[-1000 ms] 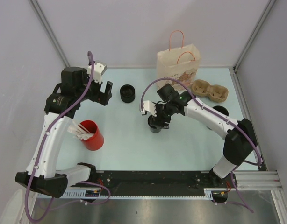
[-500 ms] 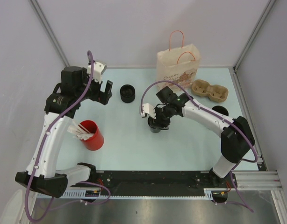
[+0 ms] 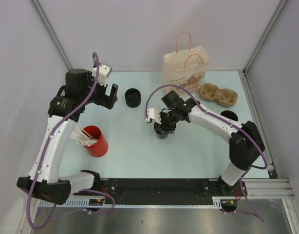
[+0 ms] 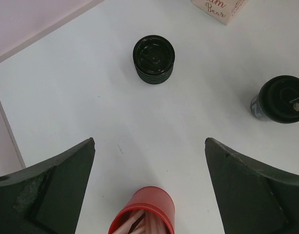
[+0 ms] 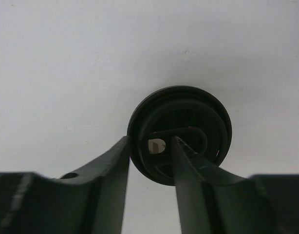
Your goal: Pack the takeout coffee
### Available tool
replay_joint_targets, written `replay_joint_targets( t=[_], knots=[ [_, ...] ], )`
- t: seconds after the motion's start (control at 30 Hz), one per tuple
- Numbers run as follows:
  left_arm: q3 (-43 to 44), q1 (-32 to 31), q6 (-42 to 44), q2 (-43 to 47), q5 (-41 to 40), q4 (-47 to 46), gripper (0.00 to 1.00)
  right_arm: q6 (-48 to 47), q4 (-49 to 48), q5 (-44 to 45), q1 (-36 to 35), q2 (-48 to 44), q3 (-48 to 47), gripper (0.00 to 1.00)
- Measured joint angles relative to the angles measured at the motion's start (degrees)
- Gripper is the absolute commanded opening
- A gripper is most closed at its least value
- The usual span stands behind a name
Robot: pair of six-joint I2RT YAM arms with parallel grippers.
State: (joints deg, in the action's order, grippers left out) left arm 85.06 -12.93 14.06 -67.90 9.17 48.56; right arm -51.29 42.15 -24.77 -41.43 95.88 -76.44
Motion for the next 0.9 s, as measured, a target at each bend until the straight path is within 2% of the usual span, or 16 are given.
replay_joint_targets(
  t=[0.2,0.47,0.67,0.7,0.83,0.87,0.9],
  knots=[
    [0.0,0.0,0.0,-1.0,0.0,0.0,1.0,-0.3,-0.7,0.5,-0.4,0.2,0.0,0.27],
    [0.0,0.0,0.0,-1.0,0.0,0.0,1.0,-1.4,-0.2,2.7,-1.2,0.6,0.2,0.3],
    [0.0,0.0,0.0,-1.3,0.0,0.0,0.99,-1.8,-0.1,4.1,-2.2,0.5,0.1,0.27],
    [0.0,0.0,0.0,-1.3,0.0,0.0,0.99,-1.8,-0.1,4.5,-2.3,0.5,0.1,0.2],
    [0.0,0.0,0.0,-1.4,0.0,0.0,0.99,-2.2,0.1,4.9,-2.7,0.5,0.1,0.1],
    [0.0,0.0,0.0,-1.4,0.0,0.0,0.99,-2.2,0.1,5.0,-2.8,0.5,0.1,0.0],
    [0.0,0.0,0.0,-1.4,0.0,0.0,0.99,-2.1,0.1,5.0,-2.8,0.5,0.1,0.0]
  ],
)
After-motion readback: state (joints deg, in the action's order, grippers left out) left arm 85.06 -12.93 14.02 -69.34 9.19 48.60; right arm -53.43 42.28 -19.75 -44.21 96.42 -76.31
